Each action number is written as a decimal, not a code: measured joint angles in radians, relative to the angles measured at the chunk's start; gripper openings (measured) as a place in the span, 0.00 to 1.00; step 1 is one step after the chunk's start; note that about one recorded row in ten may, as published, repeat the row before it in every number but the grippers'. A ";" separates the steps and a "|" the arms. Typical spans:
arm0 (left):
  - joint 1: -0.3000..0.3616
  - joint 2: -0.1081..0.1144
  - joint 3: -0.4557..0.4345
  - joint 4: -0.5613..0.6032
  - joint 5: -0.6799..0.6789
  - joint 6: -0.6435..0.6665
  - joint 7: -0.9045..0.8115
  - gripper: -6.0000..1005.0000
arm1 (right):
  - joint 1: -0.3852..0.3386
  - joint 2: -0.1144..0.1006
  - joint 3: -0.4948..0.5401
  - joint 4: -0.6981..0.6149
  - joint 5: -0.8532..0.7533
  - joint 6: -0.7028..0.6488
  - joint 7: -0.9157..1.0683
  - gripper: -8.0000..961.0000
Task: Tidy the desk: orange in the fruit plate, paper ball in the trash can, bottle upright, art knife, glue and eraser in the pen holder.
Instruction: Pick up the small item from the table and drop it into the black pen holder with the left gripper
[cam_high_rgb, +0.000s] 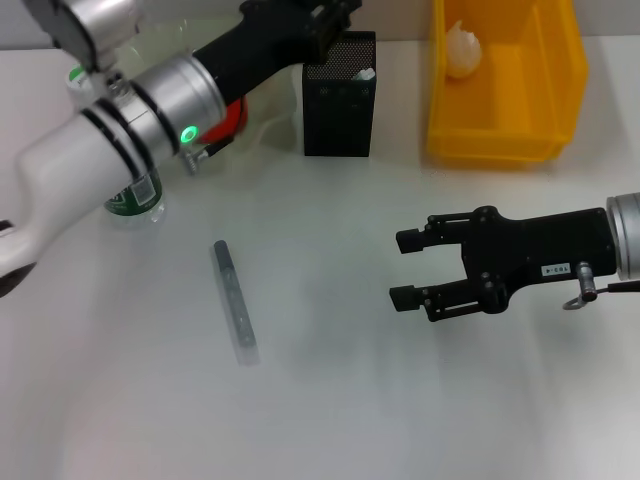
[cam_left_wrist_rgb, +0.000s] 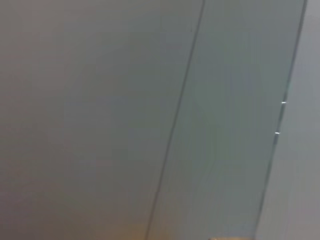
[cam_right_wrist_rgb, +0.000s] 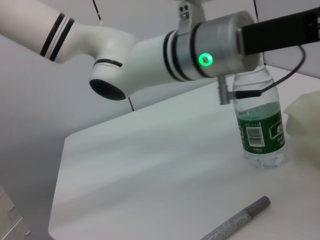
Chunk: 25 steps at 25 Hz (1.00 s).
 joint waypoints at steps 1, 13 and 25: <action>0.000 0.000 0.000 0.000 0.000 0.000 0.000 0.27 | 0.000 0.000 0.000 0.000 0.000 0.000 0.000 0.81; -0.082 0.000 -0.167 -0.120 0.006 -0.115 0.189 0.28 | 0.010 0.000 0.000 0.000 0.000 0.001 -0.007 0.81; -0.092 0.000 -0.331 -0.219 0.012 -0.193 0.442 0.28 | 0.010 0.000 0.002 -0.002 0.000 -0.002 -0.009 0.81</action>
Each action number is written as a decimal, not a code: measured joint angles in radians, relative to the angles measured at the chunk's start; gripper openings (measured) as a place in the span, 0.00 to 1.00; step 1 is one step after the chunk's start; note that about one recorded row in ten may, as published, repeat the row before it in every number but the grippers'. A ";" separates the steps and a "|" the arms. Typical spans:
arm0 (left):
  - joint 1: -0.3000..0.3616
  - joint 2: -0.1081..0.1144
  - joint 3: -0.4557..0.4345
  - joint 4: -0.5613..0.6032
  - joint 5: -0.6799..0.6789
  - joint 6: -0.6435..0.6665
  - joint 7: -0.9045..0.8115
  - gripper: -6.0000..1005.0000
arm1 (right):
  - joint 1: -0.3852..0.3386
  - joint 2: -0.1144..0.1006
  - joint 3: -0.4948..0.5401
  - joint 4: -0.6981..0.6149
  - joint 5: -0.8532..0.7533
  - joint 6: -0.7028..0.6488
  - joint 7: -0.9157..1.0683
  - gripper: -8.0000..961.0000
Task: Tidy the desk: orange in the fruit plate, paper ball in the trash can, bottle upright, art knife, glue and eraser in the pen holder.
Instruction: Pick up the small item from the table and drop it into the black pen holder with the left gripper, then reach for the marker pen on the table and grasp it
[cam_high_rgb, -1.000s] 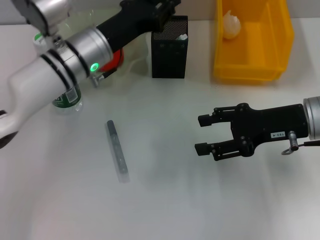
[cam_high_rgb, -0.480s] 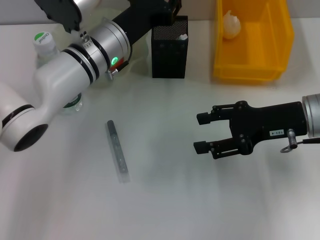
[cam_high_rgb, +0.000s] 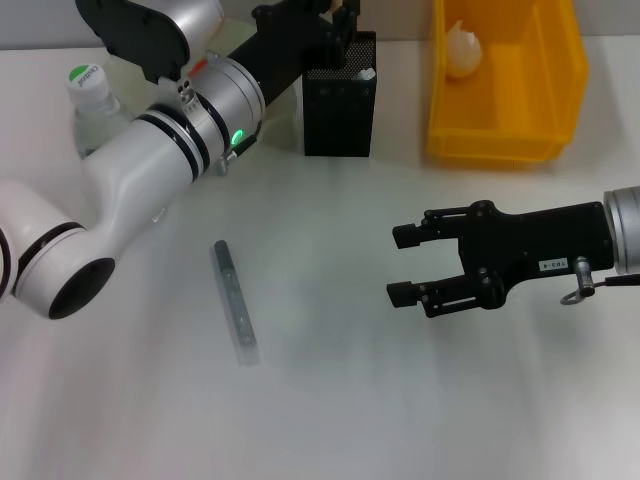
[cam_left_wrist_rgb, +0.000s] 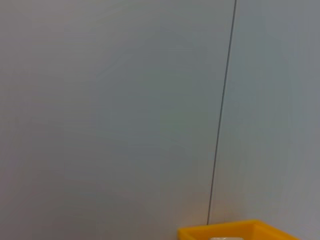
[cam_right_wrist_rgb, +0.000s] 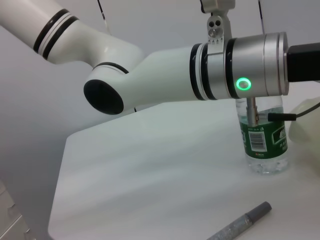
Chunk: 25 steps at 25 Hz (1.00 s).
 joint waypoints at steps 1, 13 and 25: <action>0.001 0.000 -0.016 -0.008 0.008 -0.003 0.019 0.28 | 0.000 0.000 0.000 0.000 0.000 0.000 0.000 0.81; 0.042 0.000 -0.302 -0.015 0.302 -0.055 0.032 0.28 | -0.007 0.000 -0.001 0.002 0.000 -0.002 0.000 0.81; 0.069 0.000 -0.397 -0.017 0.416 -0.055 0.028 0.50 | -0.008 0.000 -0.004 0.001 -0.002 -0.002 0.000 0.81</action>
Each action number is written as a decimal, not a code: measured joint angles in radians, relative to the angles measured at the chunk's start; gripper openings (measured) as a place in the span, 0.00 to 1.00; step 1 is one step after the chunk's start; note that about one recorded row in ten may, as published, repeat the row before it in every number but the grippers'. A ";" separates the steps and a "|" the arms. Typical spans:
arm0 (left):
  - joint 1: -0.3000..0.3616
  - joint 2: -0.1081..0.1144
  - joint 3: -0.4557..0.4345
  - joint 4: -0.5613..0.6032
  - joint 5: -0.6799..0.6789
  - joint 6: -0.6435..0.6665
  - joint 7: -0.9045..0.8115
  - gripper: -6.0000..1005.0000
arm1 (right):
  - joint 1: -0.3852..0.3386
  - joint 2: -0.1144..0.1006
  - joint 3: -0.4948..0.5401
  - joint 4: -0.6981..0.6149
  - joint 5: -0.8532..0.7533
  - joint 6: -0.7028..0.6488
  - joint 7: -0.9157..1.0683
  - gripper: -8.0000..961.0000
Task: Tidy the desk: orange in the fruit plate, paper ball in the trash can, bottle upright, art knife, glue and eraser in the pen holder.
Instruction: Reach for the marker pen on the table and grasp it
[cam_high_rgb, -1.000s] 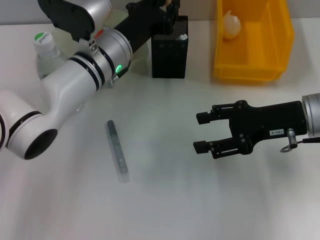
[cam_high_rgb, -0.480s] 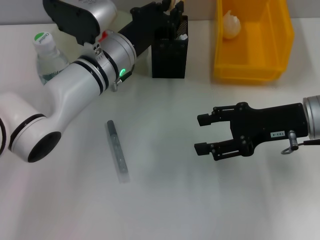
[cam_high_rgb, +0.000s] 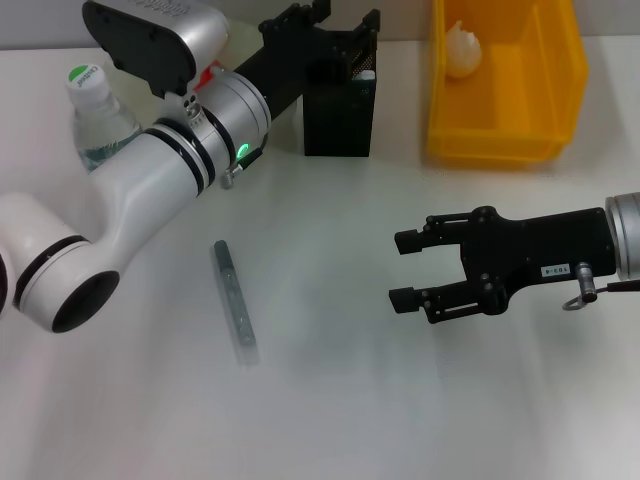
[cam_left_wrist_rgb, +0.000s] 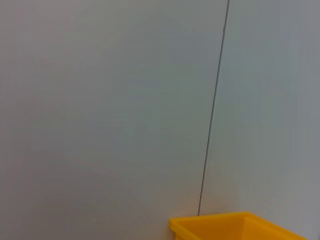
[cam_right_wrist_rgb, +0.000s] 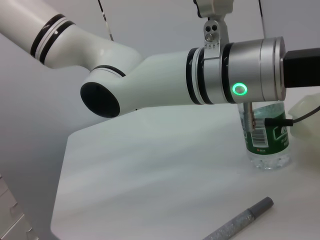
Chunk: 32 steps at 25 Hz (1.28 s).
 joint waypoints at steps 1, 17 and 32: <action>0.001 0.000 0.000 0.000 0.000 0.003 -0.002 0.53 | 0.000 0.000 0.000 0.000 0.000 0.000 0.000 0.81; 0.165 0.013 0.008 0.317 0.492 0.608 -0.572 0.85 | 0.000 0.000 0.009 -0.005 0.000 -0.003 0.000 0.81; 0.306 0.019 0.312 0.857 0.616 0.931 -0.846 0.86 | 0.001 -0.005 0.031 -0.008 0.009 -0.014 0.049 0.81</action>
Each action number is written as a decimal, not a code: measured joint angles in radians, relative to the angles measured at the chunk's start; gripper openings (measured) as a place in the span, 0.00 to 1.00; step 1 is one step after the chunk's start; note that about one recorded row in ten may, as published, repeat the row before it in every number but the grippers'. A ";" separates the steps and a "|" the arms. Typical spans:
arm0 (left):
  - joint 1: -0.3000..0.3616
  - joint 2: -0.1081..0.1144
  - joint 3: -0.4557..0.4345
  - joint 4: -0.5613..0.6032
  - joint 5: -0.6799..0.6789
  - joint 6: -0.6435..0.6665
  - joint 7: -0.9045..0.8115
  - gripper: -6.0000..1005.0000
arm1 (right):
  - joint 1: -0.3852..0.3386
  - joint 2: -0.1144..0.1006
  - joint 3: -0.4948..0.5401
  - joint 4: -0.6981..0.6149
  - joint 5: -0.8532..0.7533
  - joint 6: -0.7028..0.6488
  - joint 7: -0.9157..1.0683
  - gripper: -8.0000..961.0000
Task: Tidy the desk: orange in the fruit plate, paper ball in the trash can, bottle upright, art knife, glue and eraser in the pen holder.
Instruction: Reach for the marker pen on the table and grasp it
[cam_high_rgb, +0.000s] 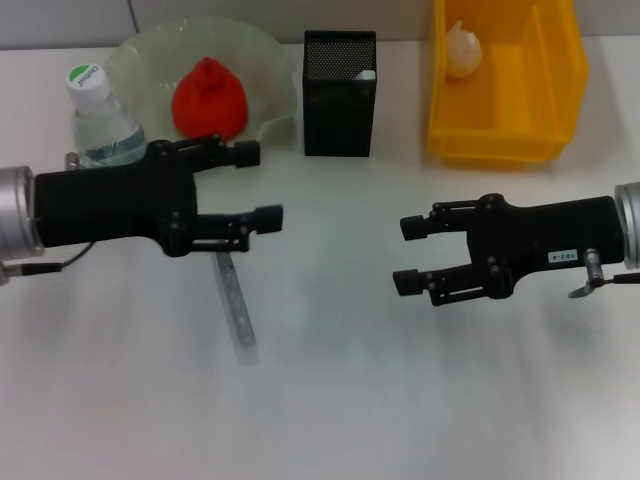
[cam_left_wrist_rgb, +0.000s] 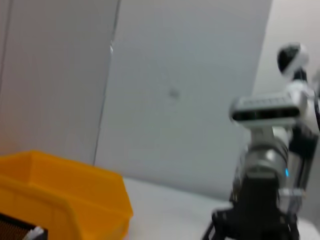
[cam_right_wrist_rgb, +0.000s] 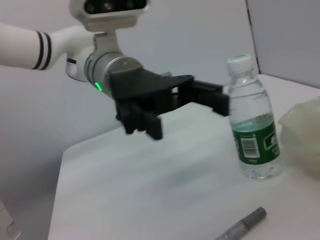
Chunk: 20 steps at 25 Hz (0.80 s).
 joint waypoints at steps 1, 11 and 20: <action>0.000 0.001 0.017 0.022 0.000 0.005 0.000 0.86 | -0.001 -0.001 0.003 0.001 0.000 0.000 0.009 0.81; -0.088 0.053 0.258 0.158 -0.003 0.057 -0.005 0.86 | -0.014 -0.017 0.091 0.007 -0.009 -0.054 0.126 0.81; -0.121 0.039 0.537 0.369 0.012 0.064 0.104 0.86 | -0.018 -0.021 0.133 0.012 -0.056 -0.028 0.261 0.81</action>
